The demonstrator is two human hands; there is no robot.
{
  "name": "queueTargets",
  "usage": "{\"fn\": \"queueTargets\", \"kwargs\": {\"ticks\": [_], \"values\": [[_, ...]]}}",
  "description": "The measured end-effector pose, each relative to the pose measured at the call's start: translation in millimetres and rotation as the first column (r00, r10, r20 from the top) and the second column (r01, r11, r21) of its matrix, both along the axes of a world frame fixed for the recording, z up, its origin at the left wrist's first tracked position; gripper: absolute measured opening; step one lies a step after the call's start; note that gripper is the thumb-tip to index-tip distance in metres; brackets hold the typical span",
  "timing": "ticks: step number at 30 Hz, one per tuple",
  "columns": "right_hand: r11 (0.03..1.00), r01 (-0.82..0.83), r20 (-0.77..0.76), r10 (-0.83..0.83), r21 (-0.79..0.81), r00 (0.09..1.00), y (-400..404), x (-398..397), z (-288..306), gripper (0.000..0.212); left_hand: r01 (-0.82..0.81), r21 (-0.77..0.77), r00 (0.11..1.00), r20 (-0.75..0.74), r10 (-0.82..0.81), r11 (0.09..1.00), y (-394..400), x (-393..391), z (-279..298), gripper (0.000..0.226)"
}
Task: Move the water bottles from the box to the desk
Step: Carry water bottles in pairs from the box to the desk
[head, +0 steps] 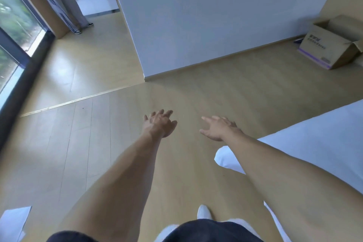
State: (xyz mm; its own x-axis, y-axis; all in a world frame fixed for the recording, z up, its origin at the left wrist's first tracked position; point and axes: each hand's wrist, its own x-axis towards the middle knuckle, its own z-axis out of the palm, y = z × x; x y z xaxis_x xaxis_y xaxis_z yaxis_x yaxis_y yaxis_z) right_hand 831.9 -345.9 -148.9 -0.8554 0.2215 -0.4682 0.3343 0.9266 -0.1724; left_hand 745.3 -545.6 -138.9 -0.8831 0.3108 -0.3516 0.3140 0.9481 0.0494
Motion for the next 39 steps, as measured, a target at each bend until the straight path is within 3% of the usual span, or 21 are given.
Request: {"fn": "queueTargets", "kwargs": {"ticks": [12,24,39], "values": [[0.994,0.105,0.031,-0.106,0.025,0.994,99,-172,-12,0.067,0.119,0.006,0.992,0.033,-0.119,0.993,107,-204,-10,0.057],[0.908,0.415,0.0,-0.416,0.053,0.909,226,-351,1,0.067,0.456,0.033,0.89,0.006,-0.456,0.889,286,-446,4,0.058],[0.717,0.695,-0.021,-0.695,0.051,0.718,460,-419,-15,0.066,0.721,0.023,0.692,0.015,-0.721,0.693,569,-533,-10,0.06]]}}
